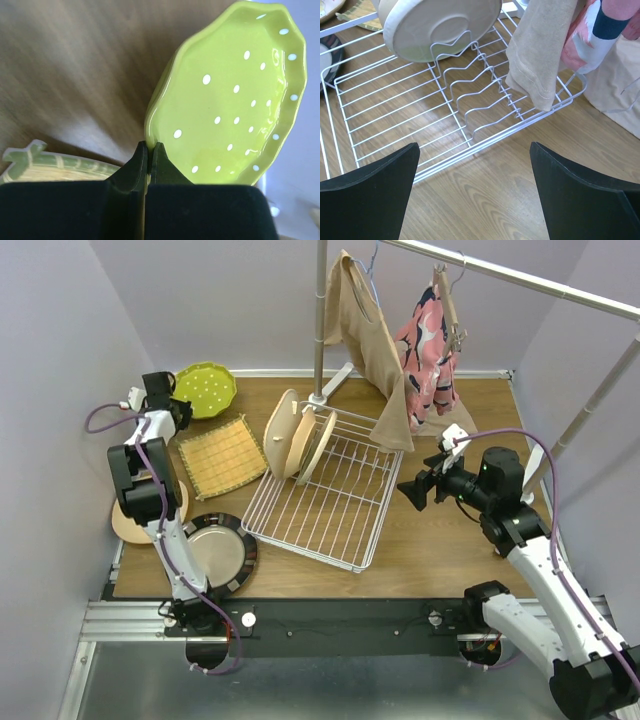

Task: Load the plates into the dish rack
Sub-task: Grab a plate with the left arm, then pass the plate from the left arm to the right

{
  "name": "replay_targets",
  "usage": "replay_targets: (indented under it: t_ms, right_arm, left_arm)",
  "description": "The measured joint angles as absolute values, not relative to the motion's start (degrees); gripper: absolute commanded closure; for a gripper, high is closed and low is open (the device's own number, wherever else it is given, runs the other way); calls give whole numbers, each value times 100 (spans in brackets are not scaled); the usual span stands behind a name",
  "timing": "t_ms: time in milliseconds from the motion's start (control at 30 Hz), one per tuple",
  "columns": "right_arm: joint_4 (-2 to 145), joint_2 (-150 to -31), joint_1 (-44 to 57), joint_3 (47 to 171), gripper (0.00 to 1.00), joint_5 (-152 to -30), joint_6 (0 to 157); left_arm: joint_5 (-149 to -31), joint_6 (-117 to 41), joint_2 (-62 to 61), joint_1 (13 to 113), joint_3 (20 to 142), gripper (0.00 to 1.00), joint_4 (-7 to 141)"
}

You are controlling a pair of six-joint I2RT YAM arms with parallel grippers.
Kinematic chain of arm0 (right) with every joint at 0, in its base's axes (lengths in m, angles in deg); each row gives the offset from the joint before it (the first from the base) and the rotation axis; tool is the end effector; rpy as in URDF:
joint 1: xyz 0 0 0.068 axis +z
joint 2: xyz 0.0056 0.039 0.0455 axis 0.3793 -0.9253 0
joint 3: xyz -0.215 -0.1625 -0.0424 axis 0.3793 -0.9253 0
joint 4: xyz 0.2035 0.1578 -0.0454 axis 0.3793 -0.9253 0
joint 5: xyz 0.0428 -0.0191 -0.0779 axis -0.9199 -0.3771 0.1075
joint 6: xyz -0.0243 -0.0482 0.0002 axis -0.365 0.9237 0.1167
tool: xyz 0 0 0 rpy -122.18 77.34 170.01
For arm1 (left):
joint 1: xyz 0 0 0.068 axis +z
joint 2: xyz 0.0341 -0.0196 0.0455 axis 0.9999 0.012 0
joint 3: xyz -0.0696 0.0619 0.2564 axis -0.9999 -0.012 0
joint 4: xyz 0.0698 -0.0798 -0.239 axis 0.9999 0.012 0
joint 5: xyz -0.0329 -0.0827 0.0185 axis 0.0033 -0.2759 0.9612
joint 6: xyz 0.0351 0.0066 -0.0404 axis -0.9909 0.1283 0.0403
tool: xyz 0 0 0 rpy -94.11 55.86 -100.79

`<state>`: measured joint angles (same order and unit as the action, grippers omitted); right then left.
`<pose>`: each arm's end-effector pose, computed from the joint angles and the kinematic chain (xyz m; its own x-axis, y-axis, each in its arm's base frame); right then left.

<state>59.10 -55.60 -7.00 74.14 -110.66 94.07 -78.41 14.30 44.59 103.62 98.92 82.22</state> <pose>0.1766 0.0654 0.3068 -0.2050 -0.1940 -0.9593 -0.6935 0.7204 0.0025 0.4602 0.1193 0.1903 -0.0349 -0.9368 -0.3481 -0.7293 0.2621 -0.6320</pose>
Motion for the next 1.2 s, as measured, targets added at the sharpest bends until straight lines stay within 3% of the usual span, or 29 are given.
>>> replay_targets:
  t_ms: [333, 967, 1200]
  right_arm:
    - [5908, -5505, -700, 7414, 0, -11090, 9400]
    - [5899, -5734, -700, 7764, 1, -11568, 9143]
    - [5836, -5966, -702, 8085, 1, -11951, 9182]
  left_arm:
    - [-8230, 1043, 3429, 10469, 9473, 100, 7778]
    - [-9299, 602, 487, 10410, 7329, 100, 7715]
    - [-9513, 667, -103, 10101, 7055, 100, 7741]
